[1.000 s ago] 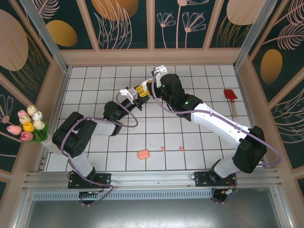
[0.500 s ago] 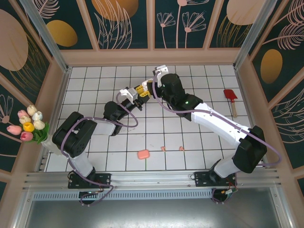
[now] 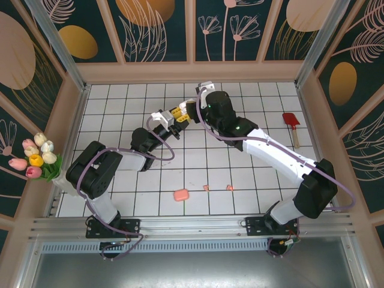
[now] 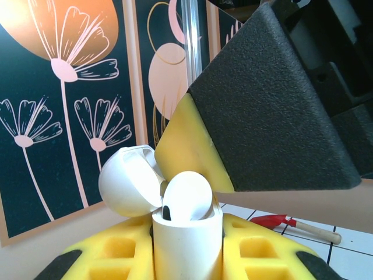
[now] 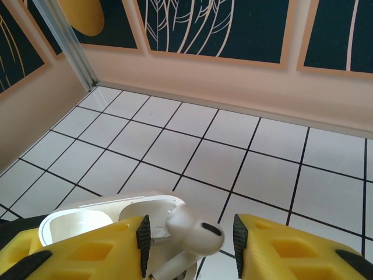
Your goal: Insert wireless bluetooth earbuds into charging case
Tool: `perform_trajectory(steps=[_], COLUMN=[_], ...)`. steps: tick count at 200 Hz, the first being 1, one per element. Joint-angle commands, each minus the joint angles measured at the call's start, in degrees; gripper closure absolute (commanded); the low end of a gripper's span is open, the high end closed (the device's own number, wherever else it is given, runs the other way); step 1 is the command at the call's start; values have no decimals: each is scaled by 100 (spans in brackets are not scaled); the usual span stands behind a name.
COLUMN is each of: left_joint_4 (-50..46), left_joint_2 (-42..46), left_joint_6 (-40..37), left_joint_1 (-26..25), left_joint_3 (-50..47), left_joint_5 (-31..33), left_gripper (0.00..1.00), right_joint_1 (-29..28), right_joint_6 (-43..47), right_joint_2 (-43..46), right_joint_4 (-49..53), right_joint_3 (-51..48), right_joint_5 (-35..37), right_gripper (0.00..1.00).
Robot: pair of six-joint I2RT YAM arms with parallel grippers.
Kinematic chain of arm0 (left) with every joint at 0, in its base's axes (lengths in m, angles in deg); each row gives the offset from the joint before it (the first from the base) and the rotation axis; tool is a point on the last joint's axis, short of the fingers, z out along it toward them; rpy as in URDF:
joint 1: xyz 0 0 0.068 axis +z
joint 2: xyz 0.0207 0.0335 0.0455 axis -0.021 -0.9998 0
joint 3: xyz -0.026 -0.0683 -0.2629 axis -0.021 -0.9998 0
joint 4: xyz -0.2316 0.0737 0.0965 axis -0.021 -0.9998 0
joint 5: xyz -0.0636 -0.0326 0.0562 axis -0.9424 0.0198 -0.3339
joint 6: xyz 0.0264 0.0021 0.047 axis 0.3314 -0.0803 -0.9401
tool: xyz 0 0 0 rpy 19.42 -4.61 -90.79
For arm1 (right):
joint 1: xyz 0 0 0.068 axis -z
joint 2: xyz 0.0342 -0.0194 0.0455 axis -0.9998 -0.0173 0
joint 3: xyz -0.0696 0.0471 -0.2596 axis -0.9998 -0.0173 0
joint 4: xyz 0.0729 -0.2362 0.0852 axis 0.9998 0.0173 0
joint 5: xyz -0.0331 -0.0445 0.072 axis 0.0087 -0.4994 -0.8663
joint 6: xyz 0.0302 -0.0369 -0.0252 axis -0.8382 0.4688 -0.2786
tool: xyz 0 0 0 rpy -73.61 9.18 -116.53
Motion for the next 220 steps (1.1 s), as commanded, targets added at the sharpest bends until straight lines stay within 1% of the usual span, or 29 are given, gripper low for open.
perform_trajectory(steps=[1, 152, 194, 214, 220], left_joint_4=[316, 341, 368, 396, 424], left_joint_2=[-39, -40, -89, -136, -164], left_joint_6=[76, 94, 130, 147, 159], left_joint_1=[-18, -22, -18, -14, -16], left_joint_3=[154, 125, 77, 1, -47], left_joint_5=[-68, -62, -44, -6, 20], left_gripper=[100, 100, 100, 100, 100], right_joint_1=[50, 257, 367, 382, 401], right_joint_6=[-197, -609, -978, -1262, -1380], right_joint_2=[173, 205, 257, 309, 344], right_joint_4=[-113, -279, -472, -689, -807], right_joint_3=[134, 159, -176, -540, -702], right_joint_5=[-232, -630, -923, -923, -1095], right_gripper=[56, 56, 57, 57, 57])
